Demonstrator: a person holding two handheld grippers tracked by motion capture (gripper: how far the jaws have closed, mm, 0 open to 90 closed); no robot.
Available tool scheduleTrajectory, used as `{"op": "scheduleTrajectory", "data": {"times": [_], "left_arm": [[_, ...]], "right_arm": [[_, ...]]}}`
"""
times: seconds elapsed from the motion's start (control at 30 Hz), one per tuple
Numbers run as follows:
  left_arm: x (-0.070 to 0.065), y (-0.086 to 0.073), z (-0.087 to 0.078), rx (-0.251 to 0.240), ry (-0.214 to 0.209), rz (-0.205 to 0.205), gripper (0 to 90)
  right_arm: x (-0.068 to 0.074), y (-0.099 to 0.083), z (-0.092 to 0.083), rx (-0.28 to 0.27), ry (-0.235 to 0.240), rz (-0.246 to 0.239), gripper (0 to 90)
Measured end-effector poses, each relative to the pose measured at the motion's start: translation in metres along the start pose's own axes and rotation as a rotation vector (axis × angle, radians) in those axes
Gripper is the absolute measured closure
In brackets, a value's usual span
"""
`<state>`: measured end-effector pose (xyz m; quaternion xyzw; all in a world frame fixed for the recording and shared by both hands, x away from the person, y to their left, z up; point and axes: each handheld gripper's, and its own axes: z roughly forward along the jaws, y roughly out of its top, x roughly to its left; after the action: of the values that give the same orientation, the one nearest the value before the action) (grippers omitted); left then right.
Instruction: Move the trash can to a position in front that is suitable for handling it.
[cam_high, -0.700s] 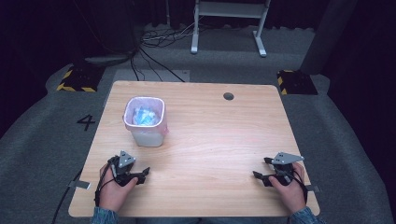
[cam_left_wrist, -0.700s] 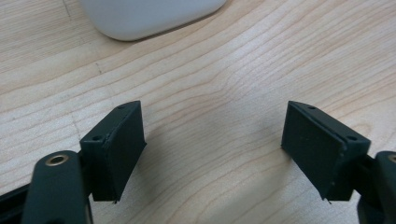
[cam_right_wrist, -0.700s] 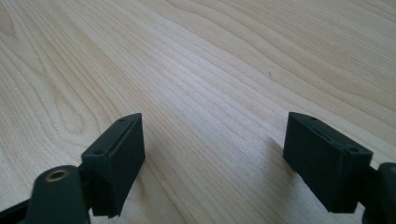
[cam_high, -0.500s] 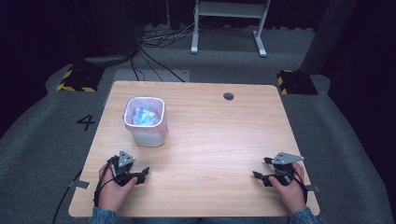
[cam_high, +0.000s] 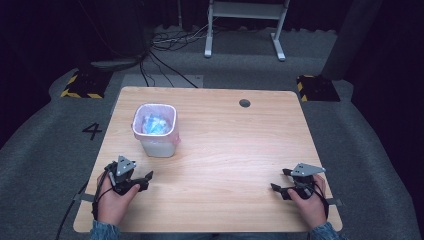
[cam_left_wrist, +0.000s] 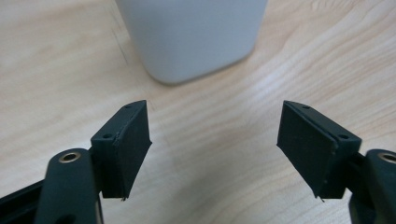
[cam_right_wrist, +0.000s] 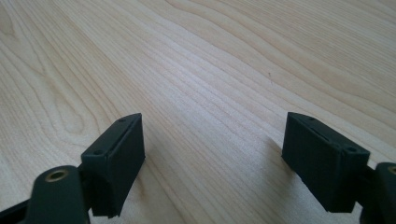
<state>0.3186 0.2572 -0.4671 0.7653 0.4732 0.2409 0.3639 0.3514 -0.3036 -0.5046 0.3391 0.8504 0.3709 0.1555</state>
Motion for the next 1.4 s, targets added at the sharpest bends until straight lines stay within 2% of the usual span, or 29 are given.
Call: {"op": "scheduleTrajectory", "data": {"times": [0.27,0.53,0.77,0.9,1.07,1.33,1.4], "left_arm": [[0.013,0.019,-0.014,-0.062,-0.017,0.007,26.2],[0.025,0.035,-0.034,-0.161,-0.021,-0.025,26.3],[0.033,0.054,-0.044,-0.227,-0.021,-0.038,25.6],[0.035,0.068,-0.047,-0.227,-0.008,0.0,25.6],[0.039,0.086,-0.047,-0.233,-0.003,0.022,26.0],[0.051,0.105,-0.037,-0.221,0.0,0.023,26.6],[0.056,0.107,-0.032,-0.236,-0.011,0.004,26.6]], "right_arm": [[0.0,0.0,0.0,0.0,0.0,0.0,21.0],[0.0,0.0,0.0,-0.002,0.002,-0.003,21.7],[0.0,0.0,0.0,0.0,0.003,0.0,21.9],[0.0,0.0,0.0,-0.001,0.001,0.0,21.9],[0.0,0.0,0.0,-0.001,0.0,0.0,21.9],[0.0,0.0,0.0,-0.002,-0.001,-0.003,21.9],[0.0,0.0,0.0,-0.002,-0.001,-0.004,22.0]]}}
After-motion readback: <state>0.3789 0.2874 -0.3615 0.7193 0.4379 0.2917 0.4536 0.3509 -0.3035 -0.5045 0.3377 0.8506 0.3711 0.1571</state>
